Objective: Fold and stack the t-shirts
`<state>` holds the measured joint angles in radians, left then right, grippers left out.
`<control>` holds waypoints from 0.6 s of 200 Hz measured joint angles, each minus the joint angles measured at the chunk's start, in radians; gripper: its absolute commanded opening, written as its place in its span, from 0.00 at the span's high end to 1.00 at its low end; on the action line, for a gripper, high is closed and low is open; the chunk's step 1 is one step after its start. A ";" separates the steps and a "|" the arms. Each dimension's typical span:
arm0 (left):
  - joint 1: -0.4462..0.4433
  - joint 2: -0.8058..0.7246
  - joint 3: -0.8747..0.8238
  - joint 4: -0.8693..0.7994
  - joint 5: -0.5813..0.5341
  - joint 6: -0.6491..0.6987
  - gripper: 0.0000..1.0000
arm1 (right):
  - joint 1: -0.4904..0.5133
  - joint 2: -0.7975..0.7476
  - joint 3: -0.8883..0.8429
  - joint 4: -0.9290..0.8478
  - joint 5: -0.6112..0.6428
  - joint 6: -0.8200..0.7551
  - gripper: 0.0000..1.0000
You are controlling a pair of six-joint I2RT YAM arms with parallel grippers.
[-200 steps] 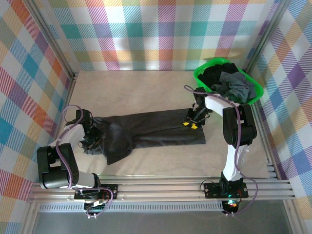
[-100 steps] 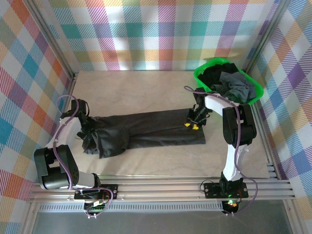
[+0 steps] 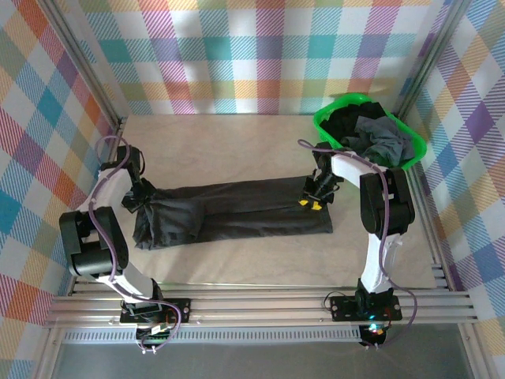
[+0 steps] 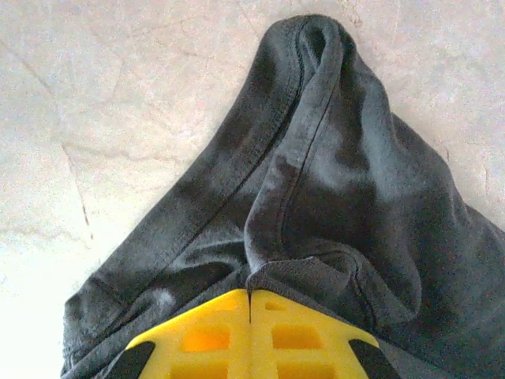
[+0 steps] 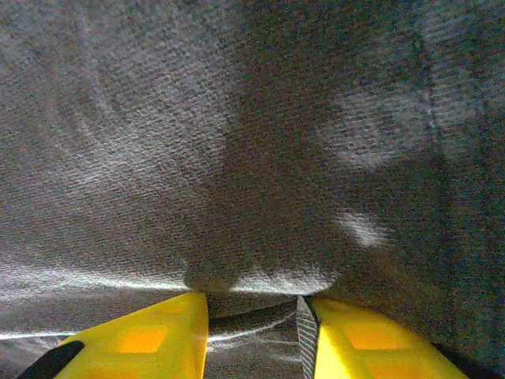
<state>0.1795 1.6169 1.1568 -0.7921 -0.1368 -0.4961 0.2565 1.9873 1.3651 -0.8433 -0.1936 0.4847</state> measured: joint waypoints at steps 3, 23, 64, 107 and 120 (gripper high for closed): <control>0.000 0.005 0.004 -0.001 -0.004 0.001 1.00 | 0.000 0.000 0.000 0.000 0.000 0.000 0.63; 0.000 0.038 0.026 -0.004 -0.026 0.023 1.00 | 0.000 0.000 0.000 0.000 0.000 0.000 0.64; 0.000 0.126 0.060 0.006 -0.069 0.072 1.00 | 0.000 0.002 0.003 -0.002 -0.001 0.000 0.64; 0.000 0.215 0.117 0.009 -0.097 0.105 0.87 | 0.003 0.006 0.008 -0.005 -0.001 -0.001 0.63; 0.001 0.230 0.134 0.009 -0.127 0.109 0.81 | 0.006 0.006 0.010 -0.005 0.000 -0.005 0.62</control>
<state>0.1802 1.8469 1.2903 -0.7834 -0.2642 -0.3866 0.2626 1.9934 1.3746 -0.8486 -0.1932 0.4797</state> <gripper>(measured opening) 0.144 0.375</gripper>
